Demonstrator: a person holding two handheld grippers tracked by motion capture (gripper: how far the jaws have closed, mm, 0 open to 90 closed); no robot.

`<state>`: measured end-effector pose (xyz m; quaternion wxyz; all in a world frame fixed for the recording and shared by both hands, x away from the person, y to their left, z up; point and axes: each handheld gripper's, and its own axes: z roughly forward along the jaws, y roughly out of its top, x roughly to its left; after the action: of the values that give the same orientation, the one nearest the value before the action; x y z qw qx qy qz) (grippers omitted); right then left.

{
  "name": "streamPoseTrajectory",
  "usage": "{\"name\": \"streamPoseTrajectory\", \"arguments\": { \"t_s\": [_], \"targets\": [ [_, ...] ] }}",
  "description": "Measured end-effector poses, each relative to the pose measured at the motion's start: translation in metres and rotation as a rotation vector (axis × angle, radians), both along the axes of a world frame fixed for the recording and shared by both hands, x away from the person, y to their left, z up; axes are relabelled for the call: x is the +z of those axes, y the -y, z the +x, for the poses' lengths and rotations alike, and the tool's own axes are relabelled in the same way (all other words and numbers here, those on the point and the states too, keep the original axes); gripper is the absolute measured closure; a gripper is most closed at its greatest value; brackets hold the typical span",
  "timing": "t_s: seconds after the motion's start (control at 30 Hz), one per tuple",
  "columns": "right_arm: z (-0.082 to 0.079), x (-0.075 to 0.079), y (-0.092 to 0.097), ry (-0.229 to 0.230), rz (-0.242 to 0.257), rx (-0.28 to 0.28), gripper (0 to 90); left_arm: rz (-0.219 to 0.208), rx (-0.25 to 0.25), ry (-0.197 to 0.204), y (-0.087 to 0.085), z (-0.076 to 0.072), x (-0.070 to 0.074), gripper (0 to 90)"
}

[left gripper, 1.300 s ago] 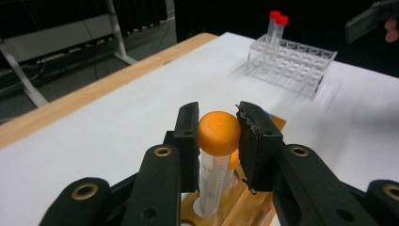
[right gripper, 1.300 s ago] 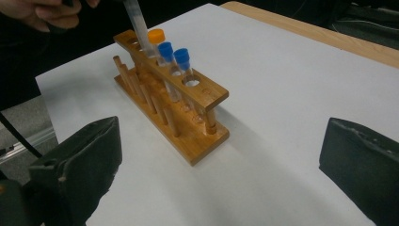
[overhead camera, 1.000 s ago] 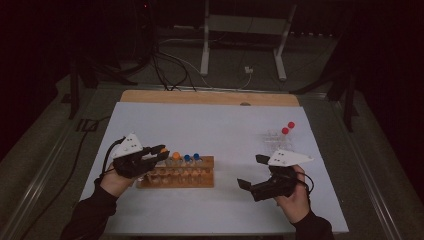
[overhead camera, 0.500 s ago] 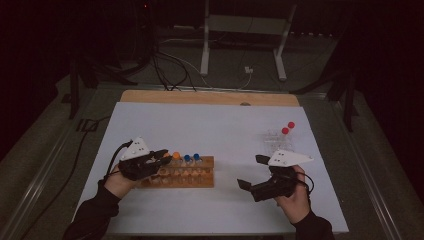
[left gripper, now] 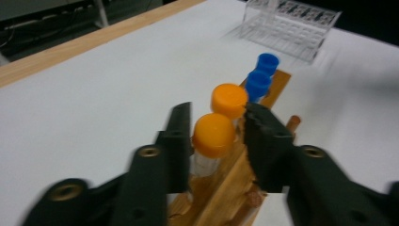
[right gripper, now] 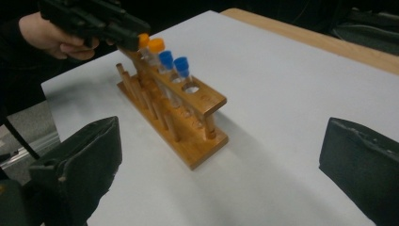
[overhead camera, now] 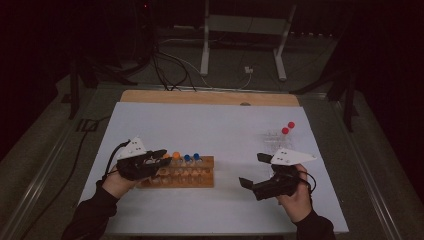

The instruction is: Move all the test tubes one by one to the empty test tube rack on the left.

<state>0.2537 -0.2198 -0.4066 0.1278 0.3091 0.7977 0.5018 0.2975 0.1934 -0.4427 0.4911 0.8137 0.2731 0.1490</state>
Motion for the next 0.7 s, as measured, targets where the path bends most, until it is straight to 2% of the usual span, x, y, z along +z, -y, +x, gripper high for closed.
{"name": "streamPoseTrajectory", "arguments": {
  "t_s": [0.07,0.13,0.2,0.3,0.37,0.43,0.5,0.57,0.7],
  "targets": [
    [0.001,0.004,0.005,0.01,0.009,-0.008,0.0,-0.026,-0.02,0.011,-0.002,-0.004,0.002,51.5],
    [0.004,0.008,0.012,0.027,0.015,-0.023,0.0,-0.034,-0.018,0.017,-0.003,-0.007,0.004,40.7],
    [0.007,0.013,0.021,0.049,0.024,-0.047,0.0,-0.044,-0.025,0.017,-0.004,-0.012,0.006,33.8],
    [0.013,0.018,0.035,0.079,0.015,-0.092,0.0,-0.035,-0.023,0.006,-0.005,-0.019,0.007,23.4],
    [0.019,0.018,0.045,0.095,-0.003,-0.129,0.0,-0.053,-0.036,-0.013,-0.007,-0.023,0.007,16.6],
    [0.025,0.018,0.054,0.096,-0.007,-0.166,0.0,-0.063,-0.041,-0.015,-0.008,-0.027,0.008,12.9],
    [0.03,0.016,0.062,0.104,-0.023,-0.226,0.0,-0.077,-0.049,-0.02,-0.01,-0.03,0.009,7.7],
    [0.036,0.014,0.07,0.09,-0.021,-0.278,0.0,-0.092,-0.057,-0.02,-0.012,-0.032,0.01,2.5],
    [0.052,0.005,0.083,0.058,-0.035,-0.358,0.4,-0.115,-0.055,-0.017,-0.015,-0.035,0.011,1.8]
  ]
}}
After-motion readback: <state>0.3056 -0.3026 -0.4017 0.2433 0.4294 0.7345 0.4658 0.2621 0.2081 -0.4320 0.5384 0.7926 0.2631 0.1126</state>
